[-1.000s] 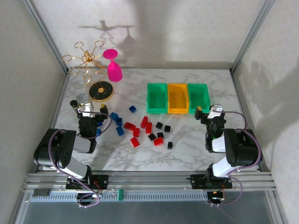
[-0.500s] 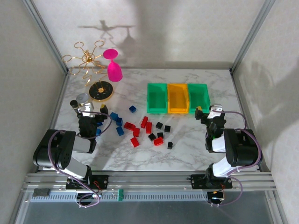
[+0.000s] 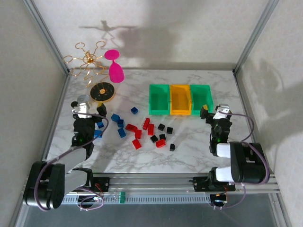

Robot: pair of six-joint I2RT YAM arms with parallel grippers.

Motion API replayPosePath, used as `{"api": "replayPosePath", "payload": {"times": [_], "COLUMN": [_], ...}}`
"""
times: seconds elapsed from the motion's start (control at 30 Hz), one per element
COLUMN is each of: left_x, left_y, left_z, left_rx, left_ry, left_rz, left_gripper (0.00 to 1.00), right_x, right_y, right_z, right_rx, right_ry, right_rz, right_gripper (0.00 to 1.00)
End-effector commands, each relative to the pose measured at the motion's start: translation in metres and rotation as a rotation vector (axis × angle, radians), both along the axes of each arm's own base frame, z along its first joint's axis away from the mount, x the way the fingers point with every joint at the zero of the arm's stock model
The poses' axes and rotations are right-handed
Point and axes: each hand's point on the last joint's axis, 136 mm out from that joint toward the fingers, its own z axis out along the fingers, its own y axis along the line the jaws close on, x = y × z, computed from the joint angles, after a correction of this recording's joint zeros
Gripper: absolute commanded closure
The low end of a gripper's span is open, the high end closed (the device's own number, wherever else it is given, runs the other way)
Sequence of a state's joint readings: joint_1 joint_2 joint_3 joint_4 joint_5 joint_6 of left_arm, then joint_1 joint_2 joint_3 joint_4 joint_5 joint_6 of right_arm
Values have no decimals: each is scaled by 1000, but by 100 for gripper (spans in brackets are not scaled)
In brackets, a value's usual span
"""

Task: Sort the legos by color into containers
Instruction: Pick up the lego from the center of the table.

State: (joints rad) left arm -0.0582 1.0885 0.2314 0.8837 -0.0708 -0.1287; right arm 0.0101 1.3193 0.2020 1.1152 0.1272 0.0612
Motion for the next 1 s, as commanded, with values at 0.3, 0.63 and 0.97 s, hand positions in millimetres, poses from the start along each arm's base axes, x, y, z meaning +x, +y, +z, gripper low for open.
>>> {"api": "replayPosePath", "payload": {"times": [0.3, 0.63, 0.97], "left_x": [-33, -39, -60], "left_y": [15, -5, -83], "left_z": [6, -5, -7], "left_rx": [-269, -503, -561], "left_ry": [66, 209, 332], "left_rz": [109, 65, -180], "left_gripper": [0, 0, 0], "right_x": [-11, -19, -53], "right_y": [-31, 29, 95], "right_z": [15, 5, -30], "right_rx": [410, 436, 363], "right_ry": [200, 459, 737], "right_rz": [-254, -26, 137], "right_gripper": [1, 1, 1]}}
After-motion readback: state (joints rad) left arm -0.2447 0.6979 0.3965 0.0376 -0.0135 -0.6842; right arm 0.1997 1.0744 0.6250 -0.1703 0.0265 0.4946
